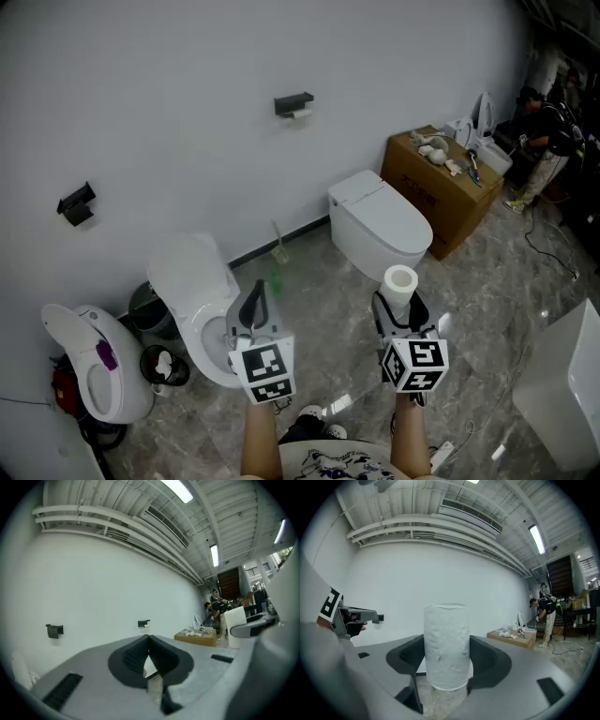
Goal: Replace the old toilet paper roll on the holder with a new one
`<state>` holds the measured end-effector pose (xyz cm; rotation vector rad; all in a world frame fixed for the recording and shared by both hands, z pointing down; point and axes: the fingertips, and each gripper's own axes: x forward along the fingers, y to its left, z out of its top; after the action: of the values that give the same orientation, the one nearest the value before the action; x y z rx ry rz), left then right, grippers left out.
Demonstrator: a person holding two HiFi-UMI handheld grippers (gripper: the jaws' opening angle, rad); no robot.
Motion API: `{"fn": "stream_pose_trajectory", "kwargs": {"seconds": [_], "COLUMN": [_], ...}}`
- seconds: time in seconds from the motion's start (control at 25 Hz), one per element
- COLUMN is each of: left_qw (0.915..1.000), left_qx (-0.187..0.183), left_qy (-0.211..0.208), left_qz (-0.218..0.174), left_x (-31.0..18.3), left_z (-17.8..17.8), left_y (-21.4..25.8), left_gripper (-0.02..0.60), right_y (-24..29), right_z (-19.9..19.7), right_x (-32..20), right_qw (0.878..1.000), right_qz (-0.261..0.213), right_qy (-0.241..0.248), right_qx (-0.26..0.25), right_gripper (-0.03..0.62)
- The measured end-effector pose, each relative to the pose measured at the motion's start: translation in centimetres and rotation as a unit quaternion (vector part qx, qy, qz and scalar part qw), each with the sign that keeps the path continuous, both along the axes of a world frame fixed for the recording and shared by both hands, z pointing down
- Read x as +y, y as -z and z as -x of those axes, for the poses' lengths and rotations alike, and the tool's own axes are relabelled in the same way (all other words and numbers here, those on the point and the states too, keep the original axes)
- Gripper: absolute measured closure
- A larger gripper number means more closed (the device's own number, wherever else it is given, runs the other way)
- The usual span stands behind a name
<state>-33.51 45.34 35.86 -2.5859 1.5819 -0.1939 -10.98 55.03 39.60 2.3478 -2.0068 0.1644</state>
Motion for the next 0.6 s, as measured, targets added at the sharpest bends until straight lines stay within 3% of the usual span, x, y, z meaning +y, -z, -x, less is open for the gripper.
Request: {"fn": "stream_pose_trajectory", "kwargs": {"seconds": [0.6], "left_qw": [1.0], "left_qx": [0.003], "left_qy": [-0.004], "left_qz": [-0.001], "left_x": [-2.3], "left_z": [0.6], "left_y": [0.1], "left_gripper": [0.579], "right_y": [0.5], "right_z": [0.6], "right_x": [-2.1], "right_qw": [1.0], "right_qz": [-0.011], "right_qy": [-0.003], "right_qx": [-0.001], "right_gripper": [0.289]}}
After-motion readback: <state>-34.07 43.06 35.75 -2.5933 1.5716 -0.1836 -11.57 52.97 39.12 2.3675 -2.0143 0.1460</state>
